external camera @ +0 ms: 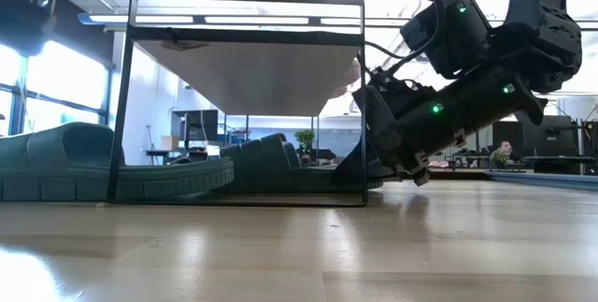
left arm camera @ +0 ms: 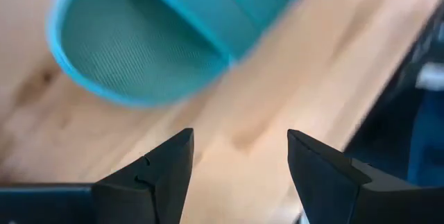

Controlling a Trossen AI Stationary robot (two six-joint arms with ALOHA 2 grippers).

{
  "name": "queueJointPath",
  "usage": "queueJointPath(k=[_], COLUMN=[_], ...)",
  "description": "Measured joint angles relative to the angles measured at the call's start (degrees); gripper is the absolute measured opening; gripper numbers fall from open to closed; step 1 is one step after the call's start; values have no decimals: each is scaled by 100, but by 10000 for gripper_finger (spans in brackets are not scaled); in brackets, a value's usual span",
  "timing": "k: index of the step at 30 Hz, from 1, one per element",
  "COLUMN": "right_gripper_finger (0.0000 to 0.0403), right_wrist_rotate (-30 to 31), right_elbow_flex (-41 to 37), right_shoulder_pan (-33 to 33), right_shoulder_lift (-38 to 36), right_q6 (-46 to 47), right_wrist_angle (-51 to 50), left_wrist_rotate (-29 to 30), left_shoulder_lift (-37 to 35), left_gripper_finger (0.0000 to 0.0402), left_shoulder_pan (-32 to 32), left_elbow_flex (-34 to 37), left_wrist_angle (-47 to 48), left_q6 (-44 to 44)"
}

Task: Pick and place slides into the shelf
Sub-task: Put the green slide under the shelf

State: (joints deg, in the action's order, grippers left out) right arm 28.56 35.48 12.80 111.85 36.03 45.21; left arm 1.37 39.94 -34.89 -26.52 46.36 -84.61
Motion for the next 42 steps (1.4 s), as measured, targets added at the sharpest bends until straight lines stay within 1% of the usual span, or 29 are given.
queueJointPath(k=[4,6,9,11,15,19,21,23,26,28,29,31,33,36,39,42], right_gripper_finger=[0,0,0,0,0,0,0,0,0,0,0,0,0,0,0,0], right_wrist_rotate=[0,0,0,-5,-26,-3,4,11,7,-24,-40,-52,-55,-57,-57,-61], right_elbow_flex=[0,0,0,0,0,0,0,0,0,0,0,0,0,0,0,0], right_shoulder_pan=[0,0,0,0,0,0,0,0,0,0,0,0,0,0,-1,0], right_shoulder_lift=[0,0,0,0,0,0,0,0,0,0,0,0,0,0,0,0], right_q6=[-2,-2,-25,-28,-18,-4,-4,-13,-46,-46,-46,-46,-46,-47,-47,-48], right_wrist_angle=[-22,-31,-42,-42,-42,-42,-42,-44,-60,-92,-108,-155,-183,-229,-219,-217], left_wrist_rotate=[-869,-1126,-1268,-1312,-1133,-968,-970,-985,-993,-1111,-1176,-1181,-1149,-1077,-783,-421], left_shoulder_lift=[27,115,307,451,675,699,697,699,695,697,695,697,721,805,946,1132], left_gripper_finger=[215,215,215,215,215,208,188,152,80,28,15,14,20,6,6,4], left_shoulder_pan=[0,-2,-6,-2,0,0,-1,0,2,2,2,2,2,4,2,8], left_elbow_flex=[0,6,22,24,24,24,22,22,-45,-171,-252,-454,-724,-1179,-1601,-1778], left_wrist_angle=[295,568,491,412,-151,-723,-848,-902,-829,-742,-632,-178,476,1602,2318,2496], left_q6=[482,669,835,785,471,1069,1220,1233,1404,1591,1682,1780,1832,1917,2198,2923])
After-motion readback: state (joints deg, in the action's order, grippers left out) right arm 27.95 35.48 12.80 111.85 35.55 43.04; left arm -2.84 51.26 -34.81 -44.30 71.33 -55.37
